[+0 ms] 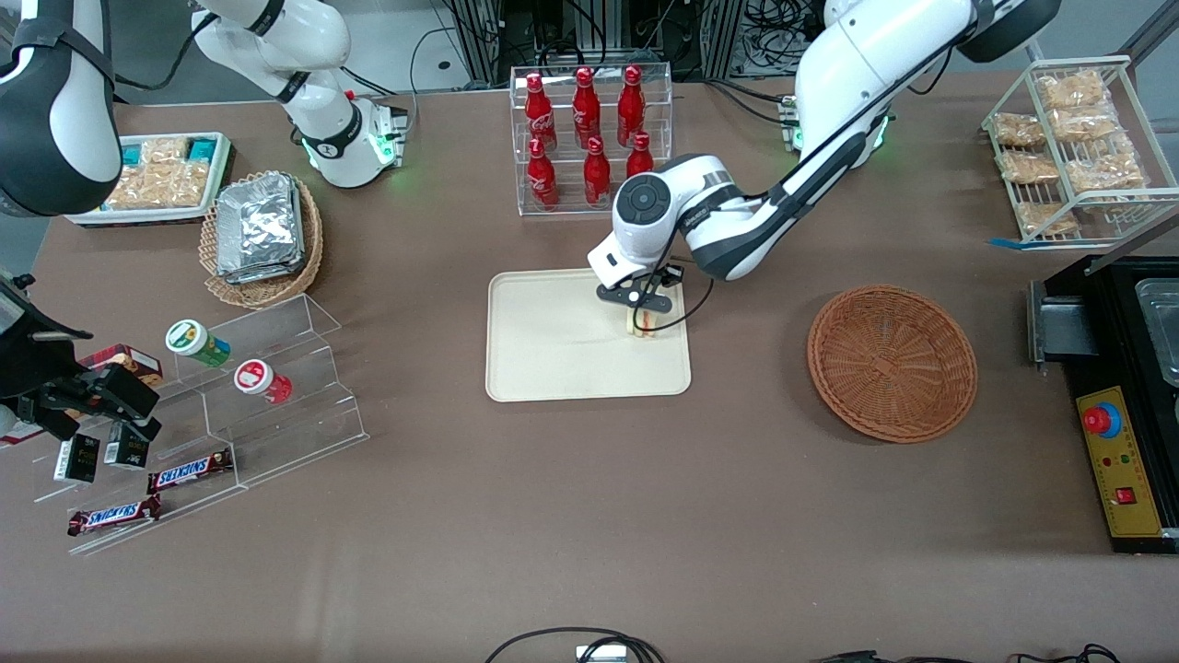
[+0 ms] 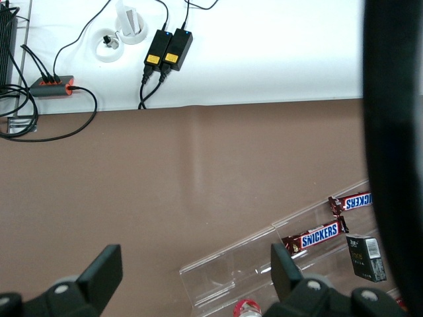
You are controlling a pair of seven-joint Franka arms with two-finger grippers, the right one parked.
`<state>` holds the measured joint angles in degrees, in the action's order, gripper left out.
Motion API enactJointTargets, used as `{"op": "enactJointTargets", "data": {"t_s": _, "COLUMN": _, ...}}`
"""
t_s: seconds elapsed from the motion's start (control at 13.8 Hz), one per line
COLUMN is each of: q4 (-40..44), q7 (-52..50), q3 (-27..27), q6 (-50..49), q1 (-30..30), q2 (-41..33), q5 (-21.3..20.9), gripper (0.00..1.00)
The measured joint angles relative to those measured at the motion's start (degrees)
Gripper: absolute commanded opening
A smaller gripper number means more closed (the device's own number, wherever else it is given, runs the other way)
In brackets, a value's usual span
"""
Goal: Place sandwich from basket to tray
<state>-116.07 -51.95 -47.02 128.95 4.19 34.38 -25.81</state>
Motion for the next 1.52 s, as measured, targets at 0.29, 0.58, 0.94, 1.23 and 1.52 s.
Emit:
{"op": "enactJointTargets", "data": {"t_s": 0.29, "q4": 0.51, "q7": -1.78, "q3": 0.07, "q6": 0.04, "q1": 0.00, "q2": 1.44, "q5": -0.86, "gripper": 0.99}}
{"op": "enactJointTargets", "data": {"t_s": 0.58, "q4": 1.51, "q7": -4.48, "q3": 0.08, "q6": -0.05, "q1": -0.01, "q2": 1.44, "q5": -0.98, "gripper": 0.99}}
{"op": "enactJointTargets", "data": {"t_s": 0.94, "q4": 11.87, "q7": -8.39, "q3": 0.23, "q6": -9.99, "q1": -0.30, "q2": 1.24, "q5": -0.97, "gripper": 0.99}}
{"op": "enactJointTargets", "data": {"t_s": 1.23, "q4": 20.98, "q7": -8.89, "q3": 0.50, "q6": -15.68, "q1": -2.81, "q2": 0.55, "q5": -0.97, "gripper": 0.99}}
{"op": "enactJointTargets", "data": {"t_s": 1.52, "q4": 24.46, "q7": -8.86, "q3": 0.67, "q6": -19.28, "q1": -8.30, "q2": 0.17, "q5": -1.10, "gripper": 0.99}}
